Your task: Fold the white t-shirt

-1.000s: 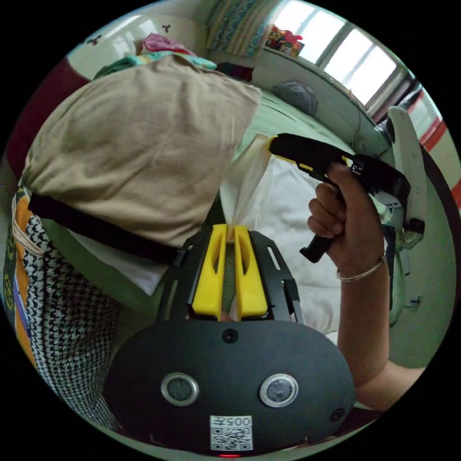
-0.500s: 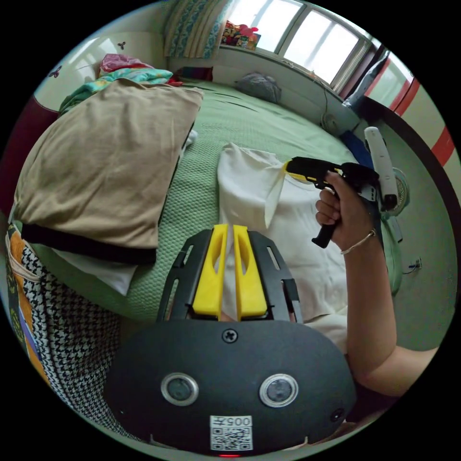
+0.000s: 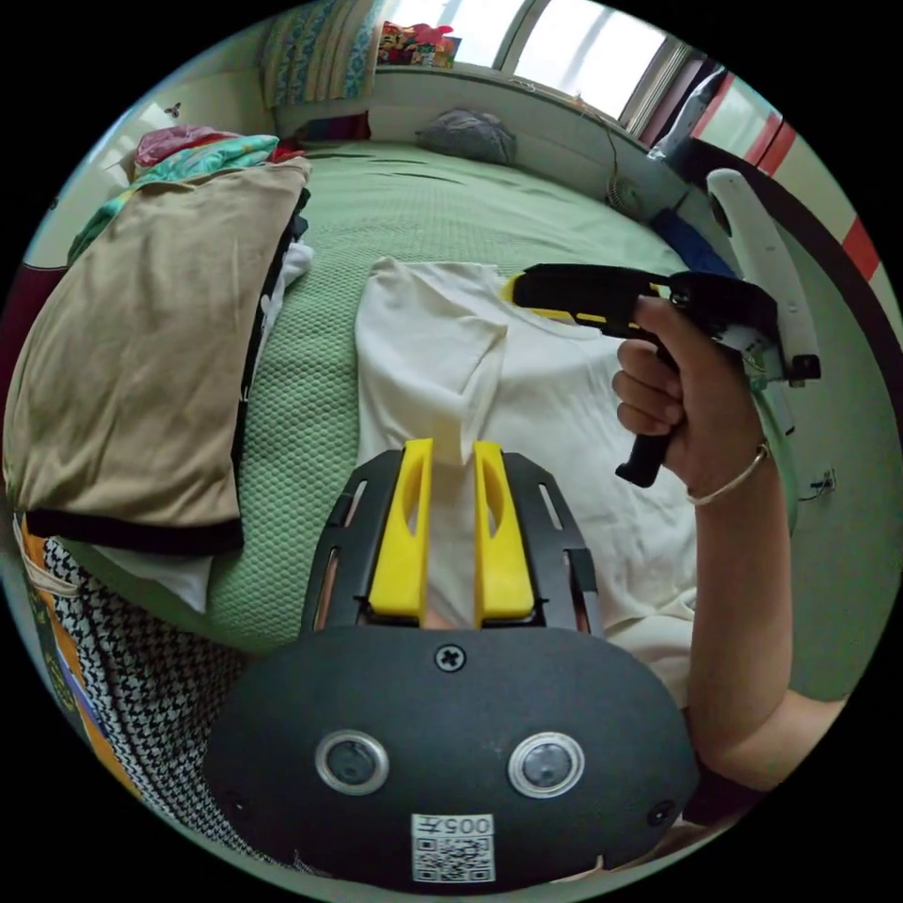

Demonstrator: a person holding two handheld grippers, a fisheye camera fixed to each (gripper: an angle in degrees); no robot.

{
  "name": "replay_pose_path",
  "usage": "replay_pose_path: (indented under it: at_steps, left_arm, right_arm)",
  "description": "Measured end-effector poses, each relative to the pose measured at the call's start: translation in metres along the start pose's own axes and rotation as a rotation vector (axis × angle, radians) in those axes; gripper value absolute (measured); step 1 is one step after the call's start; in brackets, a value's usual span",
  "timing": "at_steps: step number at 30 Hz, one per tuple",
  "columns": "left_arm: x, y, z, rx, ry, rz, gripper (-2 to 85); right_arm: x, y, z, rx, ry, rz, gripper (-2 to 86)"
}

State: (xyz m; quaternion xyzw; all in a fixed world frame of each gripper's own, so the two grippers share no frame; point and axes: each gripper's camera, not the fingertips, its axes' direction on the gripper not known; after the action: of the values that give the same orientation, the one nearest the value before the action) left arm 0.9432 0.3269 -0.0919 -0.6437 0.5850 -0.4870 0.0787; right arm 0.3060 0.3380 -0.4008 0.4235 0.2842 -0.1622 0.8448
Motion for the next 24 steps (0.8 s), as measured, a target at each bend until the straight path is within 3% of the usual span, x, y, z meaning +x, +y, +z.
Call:
replay_pose_path:
  at_steps: [8,13,18,24]
  left_arm:
    - [0.008,-0.022,0.023,-0.088,-0.004,-0.007,7.9]
    - [0.013,-0.03,0.026,-0.093,-0.007,-0.008,6.7]
    - [0.021,-0.035,0.026,-0.093,-0.029,0.024,5.8]
    - [0.026,-0.04,0.028,-0.121,-0.018,0.049,6.1]
  right_arm:
    - [-0.019,-0.003,0.042,-0.062,0.189,-0.183,6.4]
    - [-0.021,-0.003,0.056,-0.059,0.293,-0.202,0.3]
    - [0.001,-0.009,0.039,0.023,0.184,-0.058,-0.7]
    - [0.038,-0.014,0.041,0.06,0.241,0.13,-1.0]
